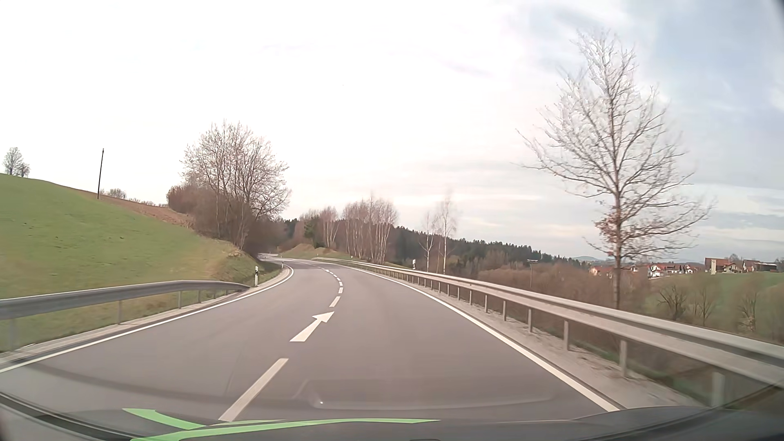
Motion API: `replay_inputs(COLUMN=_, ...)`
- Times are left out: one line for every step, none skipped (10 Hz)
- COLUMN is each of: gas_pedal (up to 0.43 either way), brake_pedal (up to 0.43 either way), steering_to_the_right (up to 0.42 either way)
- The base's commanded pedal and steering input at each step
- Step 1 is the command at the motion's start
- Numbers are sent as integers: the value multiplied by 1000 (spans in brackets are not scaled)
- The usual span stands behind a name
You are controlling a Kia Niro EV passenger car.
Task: Follow the waypoints while adhering to traffic rules and regulations
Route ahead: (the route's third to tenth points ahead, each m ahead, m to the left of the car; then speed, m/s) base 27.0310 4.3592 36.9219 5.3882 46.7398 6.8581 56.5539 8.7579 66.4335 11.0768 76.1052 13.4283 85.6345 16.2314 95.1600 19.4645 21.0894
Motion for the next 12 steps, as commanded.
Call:
replay_inputs(gas_pedal=59, brake_pedal=0, steering_to_the_right=-16)
replay_inputs(gas_pedal=59, brake_pedal=0, steering_to_the_right=-16)
replay_inputs(gas_pedal=59, brake_pedal=0, steering_to_the_right=-16)
replay_inputs(gas_pedal=59, brake_pedal=0, steering_to_the_right=-16)
replay_inputs(gas_pedal=59, brake_pedal=0, steering_to_the_right=-17)
replay_inputs(gas_pedal=59, brake_pedal=0, steering_to_the_right=-17)
replay_inputs(gas_pedal=59, brake_pedal=0, steering_to_the_right=-16)
replay_inputs(gas_pedal=59, brake_pedal=0, steering_to_the_right=-16)
replay_inputs(gas_pedal=67, brake_pedal=0, steering_to_the_right=-16)
replay_inputs(gas_pedal=67, brake_pedal=0, steering_to_the_right=-16)
replay_inputs(gas_pedal=79, brake_pedal=0, steering_to_the_right=-18)
replay_inputs(gas_pedal=79, brake_pedal=0, steering_to_the_right=-19)
